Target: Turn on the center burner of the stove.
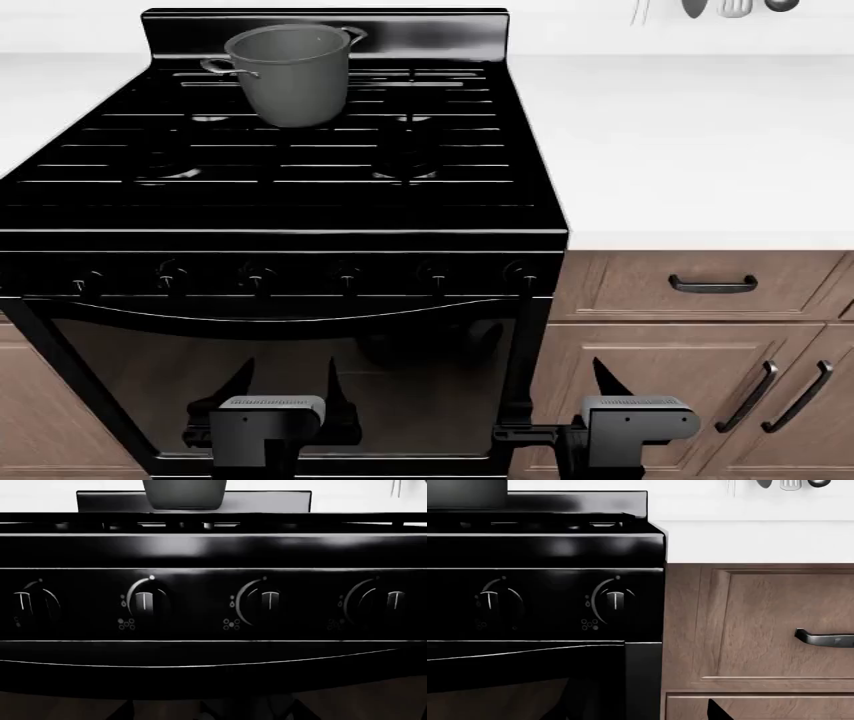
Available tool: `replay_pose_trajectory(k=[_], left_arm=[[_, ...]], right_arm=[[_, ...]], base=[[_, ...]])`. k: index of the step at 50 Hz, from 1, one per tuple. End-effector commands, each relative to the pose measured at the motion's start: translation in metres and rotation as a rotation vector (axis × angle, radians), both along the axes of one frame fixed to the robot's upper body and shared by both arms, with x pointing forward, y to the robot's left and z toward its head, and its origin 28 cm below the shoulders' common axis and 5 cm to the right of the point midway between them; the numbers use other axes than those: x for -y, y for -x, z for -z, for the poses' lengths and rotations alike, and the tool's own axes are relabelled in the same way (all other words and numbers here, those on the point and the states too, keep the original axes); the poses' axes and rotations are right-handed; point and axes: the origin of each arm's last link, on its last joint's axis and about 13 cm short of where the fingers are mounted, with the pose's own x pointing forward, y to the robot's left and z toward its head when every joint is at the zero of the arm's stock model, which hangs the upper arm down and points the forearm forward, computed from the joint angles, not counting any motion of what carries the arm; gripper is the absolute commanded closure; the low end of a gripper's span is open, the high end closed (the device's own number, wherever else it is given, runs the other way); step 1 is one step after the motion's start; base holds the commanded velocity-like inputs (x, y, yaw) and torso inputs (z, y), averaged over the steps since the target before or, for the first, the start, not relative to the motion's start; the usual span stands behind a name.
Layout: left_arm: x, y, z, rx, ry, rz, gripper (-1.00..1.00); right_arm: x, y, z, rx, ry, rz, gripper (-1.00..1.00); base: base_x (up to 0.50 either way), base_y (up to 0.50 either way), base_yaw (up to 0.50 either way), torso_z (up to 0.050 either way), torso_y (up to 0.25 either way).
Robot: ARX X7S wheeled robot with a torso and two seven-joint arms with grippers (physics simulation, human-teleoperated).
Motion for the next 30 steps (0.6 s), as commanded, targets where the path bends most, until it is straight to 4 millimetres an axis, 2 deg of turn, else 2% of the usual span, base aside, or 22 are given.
replay_pose_trajectory(k=[1, 15, 30], left_arm=[[0.0001, 0.0000, 0.0001, -0.001, -0.001, 0.001, -1.00], [0.0019, -0.0001, -0.0002, -0.017, -0.011, 0.018, -1.00], [0.0017, 0.0002, 0.0004, -0.027, -0.019, 0.023, -1.00]], right_arm=[[-0.0004, 0.0002, 0.0000, 0.000, -0.002, 0.000, -1.00], [0.0005, 0.0023, -0.0009, 0.003, -0.021, 0.001, -1.00], [-0.0002, 0.0031, -0.0014, 0.009, -0.022, 0.002, -1.00]], base=[[0.00, 0.00, 0.00, 0.000, 0.000], [0.00, 0.01, 0.00, 0.000, 0.000], [0.00, 0.36, 0.00, 0.000, 0.000]])
